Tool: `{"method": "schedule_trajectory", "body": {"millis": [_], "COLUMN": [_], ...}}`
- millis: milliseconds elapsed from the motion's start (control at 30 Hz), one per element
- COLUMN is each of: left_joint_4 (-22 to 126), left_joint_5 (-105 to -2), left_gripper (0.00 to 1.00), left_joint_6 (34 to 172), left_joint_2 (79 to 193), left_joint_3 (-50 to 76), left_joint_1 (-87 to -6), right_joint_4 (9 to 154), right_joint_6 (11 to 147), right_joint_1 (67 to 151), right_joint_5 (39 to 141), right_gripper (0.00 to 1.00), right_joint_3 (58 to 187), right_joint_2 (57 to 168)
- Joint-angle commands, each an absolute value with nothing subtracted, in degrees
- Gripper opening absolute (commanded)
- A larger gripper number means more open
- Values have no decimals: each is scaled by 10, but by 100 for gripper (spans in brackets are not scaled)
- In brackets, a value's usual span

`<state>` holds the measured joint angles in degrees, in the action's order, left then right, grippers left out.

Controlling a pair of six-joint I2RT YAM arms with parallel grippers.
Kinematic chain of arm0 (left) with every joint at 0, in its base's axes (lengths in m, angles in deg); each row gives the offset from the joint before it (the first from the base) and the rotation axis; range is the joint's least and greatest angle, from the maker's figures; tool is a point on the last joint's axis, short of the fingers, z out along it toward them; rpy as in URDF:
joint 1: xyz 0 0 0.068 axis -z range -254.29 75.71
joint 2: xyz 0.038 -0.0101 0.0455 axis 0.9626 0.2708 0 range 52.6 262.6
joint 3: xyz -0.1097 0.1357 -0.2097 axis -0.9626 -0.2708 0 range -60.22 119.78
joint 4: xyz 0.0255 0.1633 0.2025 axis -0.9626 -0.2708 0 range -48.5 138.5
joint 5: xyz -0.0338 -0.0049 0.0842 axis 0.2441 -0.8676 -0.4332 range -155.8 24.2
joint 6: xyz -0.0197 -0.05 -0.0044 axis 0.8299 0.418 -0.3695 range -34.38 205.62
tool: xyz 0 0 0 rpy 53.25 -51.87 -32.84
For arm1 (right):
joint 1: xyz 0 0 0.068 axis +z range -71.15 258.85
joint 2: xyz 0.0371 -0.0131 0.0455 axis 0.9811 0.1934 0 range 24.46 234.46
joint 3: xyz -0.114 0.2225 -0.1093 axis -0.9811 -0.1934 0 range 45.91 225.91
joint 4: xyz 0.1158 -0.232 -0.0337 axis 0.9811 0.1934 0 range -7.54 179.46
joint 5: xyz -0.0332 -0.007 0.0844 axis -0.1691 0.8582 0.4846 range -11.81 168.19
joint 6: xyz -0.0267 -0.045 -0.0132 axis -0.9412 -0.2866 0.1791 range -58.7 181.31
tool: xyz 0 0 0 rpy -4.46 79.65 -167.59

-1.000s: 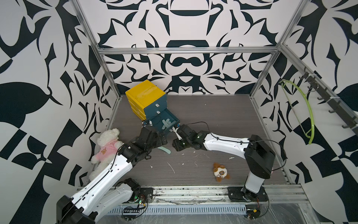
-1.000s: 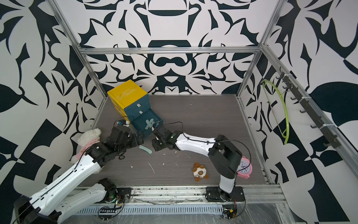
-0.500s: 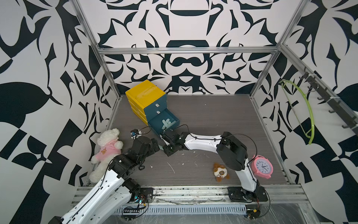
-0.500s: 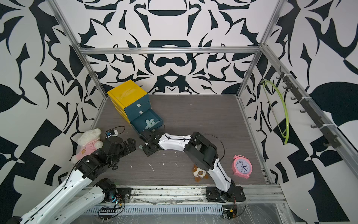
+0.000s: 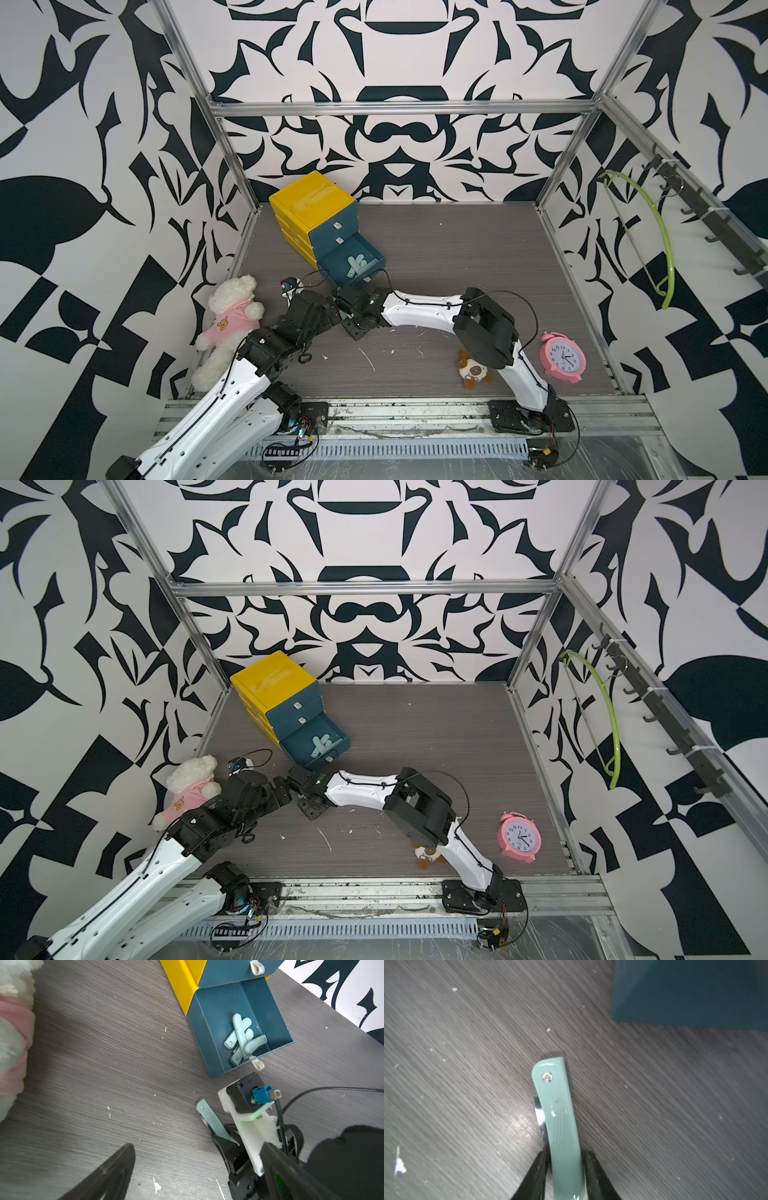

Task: Place the fruit knives into the drawer by color
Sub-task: Pick up the fruit knife from the center of the board, then place the fruit knife in the drawer.

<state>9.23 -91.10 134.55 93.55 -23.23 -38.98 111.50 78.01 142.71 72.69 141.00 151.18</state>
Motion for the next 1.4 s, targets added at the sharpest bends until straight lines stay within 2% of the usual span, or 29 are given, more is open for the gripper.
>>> {"method": "schedule_trajectory", "body": {"millis": [0,300,400,567,1067,1233,1367], "left_joint_4": [86,88,90,94,135,144,152], "left_joint_5": [-917,-918,-920,-920,-903,-899,-894], "left_gripper": [99,99,99,99,99,99,99], "left_joint_6": [1346,1346,1346,1346,1347,1347,1353], "left_joint_2": [935,946,947,954,997,1014,1019], "left_joint_3": [-230,-227,-230,-233,-263,-276,-289], "left_joint_1": [-390,-390,-390,-390,-391,-391,-391], "right_joint_4": [1148,1103,1079,1060,1020,1015,1017], "right_joint_6": [771,776,783,798,859,869,861], "right_joint_1": [1434,1434,1434,1432,1391,1367,1350], "right_joint_5": [700,677,677,643,636,664,708], "right_gripper": [30,13,10,8,6,6,7], "right_joint_3": [1411,1357,1330,1292,1155,1148,1196], "right_joint_2": [1523,1483,1457,1418,1275,1230,1224]}}
